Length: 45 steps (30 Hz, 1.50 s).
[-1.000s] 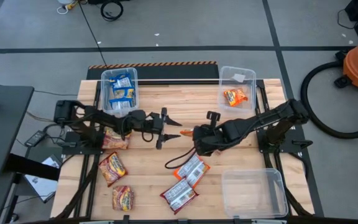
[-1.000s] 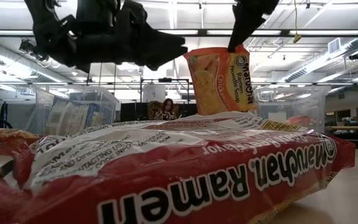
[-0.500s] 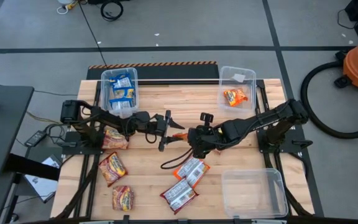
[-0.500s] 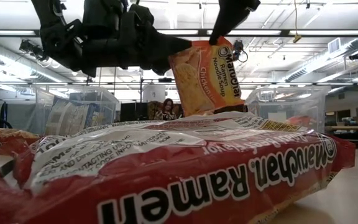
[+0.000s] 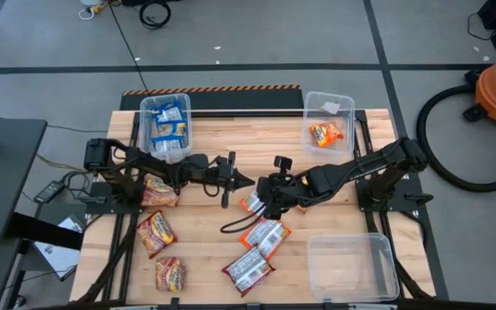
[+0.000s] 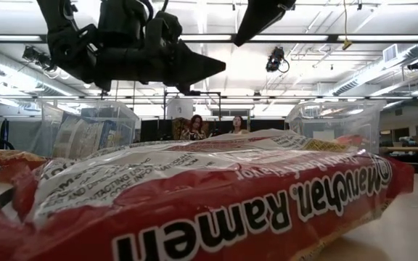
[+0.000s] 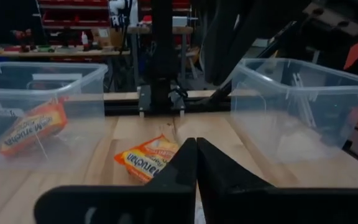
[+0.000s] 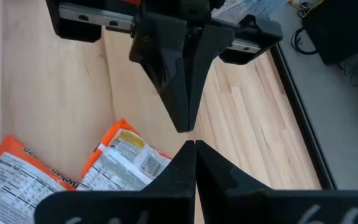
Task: Sort Maruchan noodles
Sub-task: Put the orange noodle pack into the top right transparent bin
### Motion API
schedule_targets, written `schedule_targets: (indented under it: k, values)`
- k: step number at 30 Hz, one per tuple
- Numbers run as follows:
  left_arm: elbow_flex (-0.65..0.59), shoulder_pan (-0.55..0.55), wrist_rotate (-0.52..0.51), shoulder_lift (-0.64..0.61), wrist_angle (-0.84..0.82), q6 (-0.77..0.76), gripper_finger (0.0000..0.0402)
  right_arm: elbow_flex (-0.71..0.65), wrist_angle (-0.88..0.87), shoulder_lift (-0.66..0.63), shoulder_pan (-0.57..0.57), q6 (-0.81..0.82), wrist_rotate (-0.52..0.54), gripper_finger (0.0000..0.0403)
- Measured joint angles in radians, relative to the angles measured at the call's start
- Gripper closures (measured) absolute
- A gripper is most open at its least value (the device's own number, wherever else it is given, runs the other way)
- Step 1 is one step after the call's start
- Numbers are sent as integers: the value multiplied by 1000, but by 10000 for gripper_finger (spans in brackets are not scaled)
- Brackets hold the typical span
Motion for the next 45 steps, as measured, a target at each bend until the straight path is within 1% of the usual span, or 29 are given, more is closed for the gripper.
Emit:
schedule_targets:
  k: [2,4,6,9,12,14,15,17,19,21,22,25,28,32,34,35,36,39,41,45]
  values:
    - [0,1,1,-1,-17,2,396,0,-4,0,-1,2,-4,391]
    - [0,1,13,-1,-57,39,395,0,-4,0,0,4,-27,390]
    - [0,-4,15,-1,-100,80,390,-9,9,0,7,-9,-71,389]
    - [-1,-21,18,-1,-140,137,377,-67,60,1,33,-41,-141,381]
    - [-1,-64,18,-3,-213,204,360,-113,107,7,66,-40,-205,359]
    - [-1,-112,10,-8,-279,276,341,-121,123,24,84,-28,-214,336]
    - [-1,-138,-13,-8,-308,303,329,-122,125,43,90,-22,-218,323]
    - [-1,-183,-95,-8,-344,324,302,-122,160,83,94,-30,-239,295]
    - [20,-203,-196,-8,-385,303,272,-122,189,120,93,-44,-243,269]
    - [54,-210,-267,-7,-474,306,245,-120,194,149,92,-51,-241,248]
    - [69,-215,-294,-2,-516,327,234,-120,188,156,91,-53,-232,239]
    - [84,-249,-329,34,-559,386,217,-120,141,161,92,-33,-170,222]
    - [87,-275,-354,86,-534,410,219,-119,54,150,101,12,-123,215]
    - [91,-301,-461,157,-456,459,230,-119,-27,135,114,73,-79,214]
    - [112,-306,-540,196,-413,464,233,-118,-29,130,118,95,-71,215]
    - [117,-307,-555,208,-412,471,234,-118,-38,129,118,103,-71,215]
    - [120,-307,-558,217,-418,483,236,-119,-40,127,119,111,-71,215]
    - [140,-311,-511,241,-403,513,242,-118,-56,122,124,120,-67,215]
    - [141,-319,-513,242,-402,538,248,-118,-57,119,126,121,-55,215]
    - [144,-313,-531,254,-380,529,269,-118,-63,119,129,113,-34,215]
